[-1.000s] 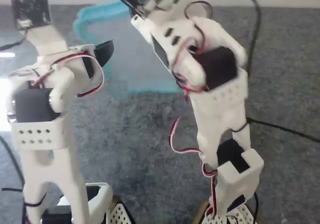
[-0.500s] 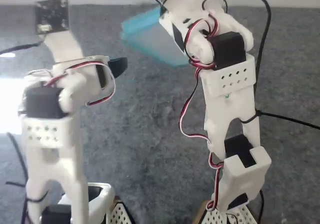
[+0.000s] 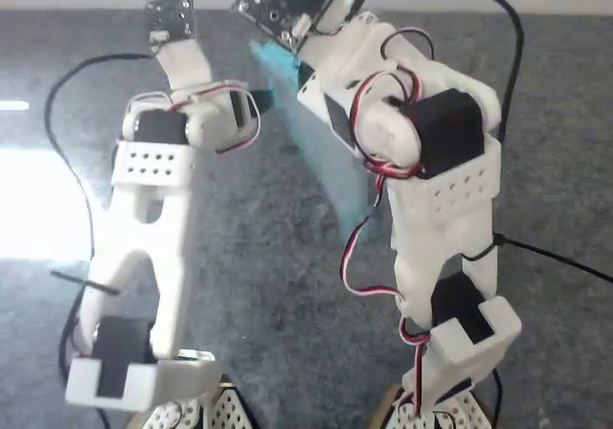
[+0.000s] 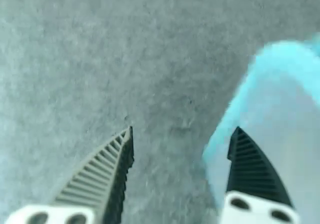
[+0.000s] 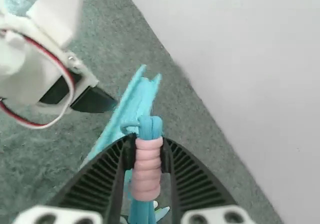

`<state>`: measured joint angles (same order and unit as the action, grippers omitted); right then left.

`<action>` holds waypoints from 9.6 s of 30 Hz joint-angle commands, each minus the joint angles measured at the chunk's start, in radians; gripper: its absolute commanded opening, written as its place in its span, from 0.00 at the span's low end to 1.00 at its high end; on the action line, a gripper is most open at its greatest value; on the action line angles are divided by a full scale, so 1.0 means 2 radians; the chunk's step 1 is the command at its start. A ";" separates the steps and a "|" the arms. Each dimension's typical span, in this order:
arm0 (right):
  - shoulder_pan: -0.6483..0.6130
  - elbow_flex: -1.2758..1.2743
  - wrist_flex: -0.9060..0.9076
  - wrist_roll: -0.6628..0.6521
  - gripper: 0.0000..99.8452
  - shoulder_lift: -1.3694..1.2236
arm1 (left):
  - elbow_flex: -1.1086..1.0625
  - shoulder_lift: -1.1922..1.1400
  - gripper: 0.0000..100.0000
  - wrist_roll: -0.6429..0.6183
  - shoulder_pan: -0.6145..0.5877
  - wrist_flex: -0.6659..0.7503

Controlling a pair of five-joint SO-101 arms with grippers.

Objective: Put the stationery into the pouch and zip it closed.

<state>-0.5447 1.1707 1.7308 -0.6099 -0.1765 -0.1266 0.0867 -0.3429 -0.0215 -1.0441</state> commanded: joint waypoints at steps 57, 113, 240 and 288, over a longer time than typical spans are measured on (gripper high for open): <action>0.053 -0.019 -0.089 -0.068 0.01 -0.069 | -0.047 0.250 0.39 0.242 0.091 -0.240; 0.069 -0.277 0.033 -0.045 0.01 0.029 | -0.212 0.058 0.39 0.114 -0.054 0.241; -0.042 -0.021 0.001 0.290 0.01 -0.048 | 0.075 0.089 0.34 0.039 0.031 -0.172; 0.122 -0.082 0.003 0.190 0.01 -0.052 | 0.076 0.047 0.01 0.147 -0.077 -0.145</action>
<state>-0.3621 0.9943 1.7246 -0.2110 -0.2915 0.0207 0.1757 -0.0483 -0.1642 -1.3525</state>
